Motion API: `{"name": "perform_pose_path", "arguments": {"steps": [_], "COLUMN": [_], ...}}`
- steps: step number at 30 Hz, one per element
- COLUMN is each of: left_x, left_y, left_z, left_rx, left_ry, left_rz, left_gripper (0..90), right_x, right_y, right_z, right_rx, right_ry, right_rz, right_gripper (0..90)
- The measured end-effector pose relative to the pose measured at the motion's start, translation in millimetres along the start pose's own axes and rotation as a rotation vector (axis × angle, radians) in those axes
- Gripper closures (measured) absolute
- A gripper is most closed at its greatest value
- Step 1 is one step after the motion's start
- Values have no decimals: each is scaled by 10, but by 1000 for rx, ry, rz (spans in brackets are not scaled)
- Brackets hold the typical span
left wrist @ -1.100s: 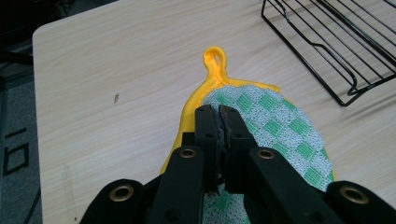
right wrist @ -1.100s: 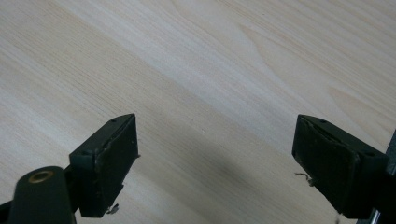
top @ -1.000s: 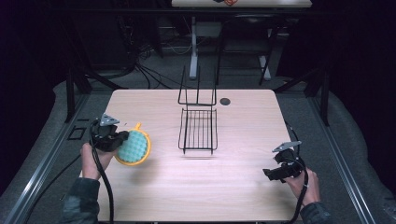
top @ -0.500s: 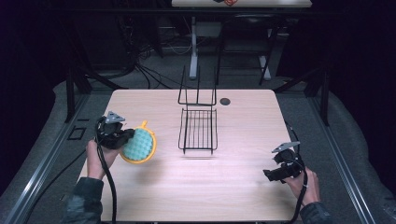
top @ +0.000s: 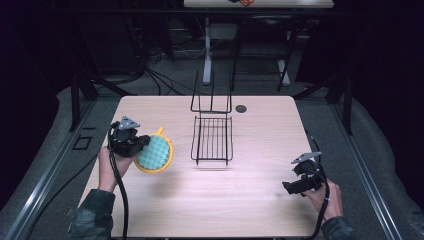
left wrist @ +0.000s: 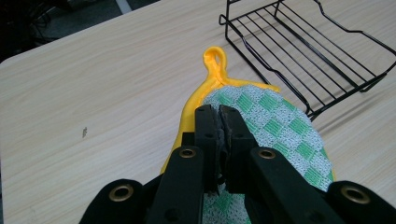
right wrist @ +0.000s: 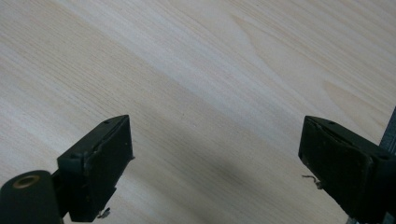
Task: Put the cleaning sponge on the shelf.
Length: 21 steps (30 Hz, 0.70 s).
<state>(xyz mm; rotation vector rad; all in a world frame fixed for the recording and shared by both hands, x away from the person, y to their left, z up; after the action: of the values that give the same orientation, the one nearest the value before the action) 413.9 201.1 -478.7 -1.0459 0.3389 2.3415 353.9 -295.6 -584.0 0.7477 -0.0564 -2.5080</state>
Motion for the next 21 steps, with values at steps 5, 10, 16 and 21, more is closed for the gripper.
{"name": "perform_pose_path", "arguments": {"steps": [5,10,16,21], "left_x": [-46,-86,-138,-176], "left_y": [37,74,127,175], "left_z": [3,-18,-56,-83], "left_rx": [8,15,27,35], "left_ry": [5,12,15,17], "left_rz": [-7,-13,-24,-33], "left_gripper": [870,871,871,871], "right_x": [-10,-13,-17,-23], "right_y": [-7,-3,-13,-10], "right_z": [11,21,22,35], "right_rx": [2,2,0,3], "right_ry": [9,10,16,21], "right_rz": [2,5,2,3], "right_gripper": [102,106,109,110]}}
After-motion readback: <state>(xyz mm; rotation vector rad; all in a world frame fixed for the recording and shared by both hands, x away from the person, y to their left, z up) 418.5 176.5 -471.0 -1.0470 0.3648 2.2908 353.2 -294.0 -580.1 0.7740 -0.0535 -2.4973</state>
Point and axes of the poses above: each handheld gripper's, and its own axes: z roughly backward along the jaws, x roughly out of its underside, y roughly to its right, the point moved 6 cm from there along -z, roughly forward along the jaws, and after that the axes turned 5 degrees about x, right-handed, at the moved point
